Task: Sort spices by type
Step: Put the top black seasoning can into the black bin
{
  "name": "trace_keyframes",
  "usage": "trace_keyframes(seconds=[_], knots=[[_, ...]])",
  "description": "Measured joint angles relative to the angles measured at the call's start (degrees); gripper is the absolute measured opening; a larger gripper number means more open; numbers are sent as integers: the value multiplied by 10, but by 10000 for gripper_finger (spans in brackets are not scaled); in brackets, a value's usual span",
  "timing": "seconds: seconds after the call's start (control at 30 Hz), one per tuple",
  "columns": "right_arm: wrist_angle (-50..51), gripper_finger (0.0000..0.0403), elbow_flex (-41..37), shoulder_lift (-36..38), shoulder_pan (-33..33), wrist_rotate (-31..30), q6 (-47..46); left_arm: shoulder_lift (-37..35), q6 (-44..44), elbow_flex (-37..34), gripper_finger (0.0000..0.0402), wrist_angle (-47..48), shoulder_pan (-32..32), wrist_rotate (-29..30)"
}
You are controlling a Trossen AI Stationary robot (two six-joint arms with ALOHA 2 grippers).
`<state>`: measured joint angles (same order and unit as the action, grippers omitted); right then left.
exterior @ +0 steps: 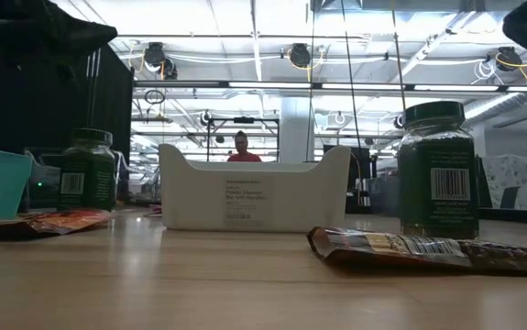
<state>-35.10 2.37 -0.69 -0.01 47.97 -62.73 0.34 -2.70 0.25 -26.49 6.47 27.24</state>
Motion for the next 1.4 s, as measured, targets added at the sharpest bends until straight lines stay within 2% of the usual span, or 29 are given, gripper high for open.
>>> trace_keyframes(seconds=[0.2, 0.33, 0.53, 0.8, 0.9, 1.2, 1.4], knots=[[1, 9, 0, 0, 0, -27, 86, 0, 0, 0, 6, 0, 0, 0], [-1, 9, 0, 0, 0, -79, 139, 0, 0, 0, 6, 0, 0, 0], [12, 9, 0, 0, 0, -214, 179, 0, 1, 0, 6, 0, 0, 0], [119, 9, 0, -11, 0, -422, 195, 0, 5, 0, 6, 0, 0, 0], [108, 9, 0, -22, 0, -471, 235, 0, 5, 0, 6, 0, 0, 0], [82, 9, 0, -112, 0, -497, 267, 0, 5, 0, 6, 0, 0, 3], [-7, 9, 8, -216, 0, -488, 300, 0, 5, 0, 6, 0, 0, 17]])
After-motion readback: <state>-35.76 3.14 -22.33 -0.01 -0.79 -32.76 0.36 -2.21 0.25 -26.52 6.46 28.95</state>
